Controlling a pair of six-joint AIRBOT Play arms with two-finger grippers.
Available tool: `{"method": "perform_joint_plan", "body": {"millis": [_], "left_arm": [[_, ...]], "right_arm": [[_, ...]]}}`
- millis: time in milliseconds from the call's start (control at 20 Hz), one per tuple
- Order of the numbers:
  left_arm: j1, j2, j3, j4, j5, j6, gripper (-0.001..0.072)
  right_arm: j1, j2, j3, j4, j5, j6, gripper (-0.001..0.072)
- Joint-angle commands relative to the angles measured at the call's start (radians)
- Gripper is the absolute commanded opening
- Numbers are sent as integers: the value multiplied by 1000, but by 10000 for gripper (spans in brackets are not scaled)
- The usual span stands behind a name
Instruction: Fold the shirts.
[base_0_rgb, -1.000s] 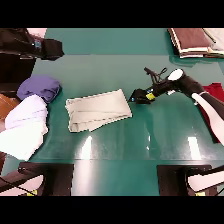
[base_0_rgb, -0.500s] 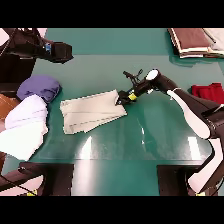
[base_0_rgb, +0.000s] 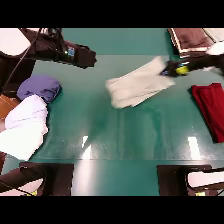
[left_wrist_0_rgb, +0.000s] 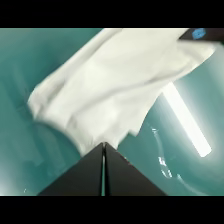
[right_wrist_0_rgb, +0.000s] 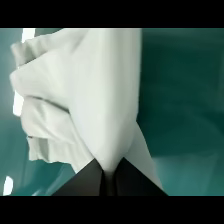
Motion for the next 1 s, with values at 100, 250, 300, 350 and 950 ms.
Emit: {"method": "perform_joint_plan", "body": {"millis": [100,250,300,350,950], "left_arm": [[-36,0,0,-16,51,-9,27],[-36,0,0,-16,51,-10,27],[-36,0,0,-16,51,-10,27],[-36,0,0,-16,52,-10,27],[-36,0,0,-13,58,-6,27]], "right_arm": [[-417,127,3,-67,-2,9,13],[-557,118,2,-58,-23,9,13],[-582,114,3,-59,-35,8,13],[-600,114,3,-59,-46,7,13],[-620,115,377,-39,74,-5,13]]}}
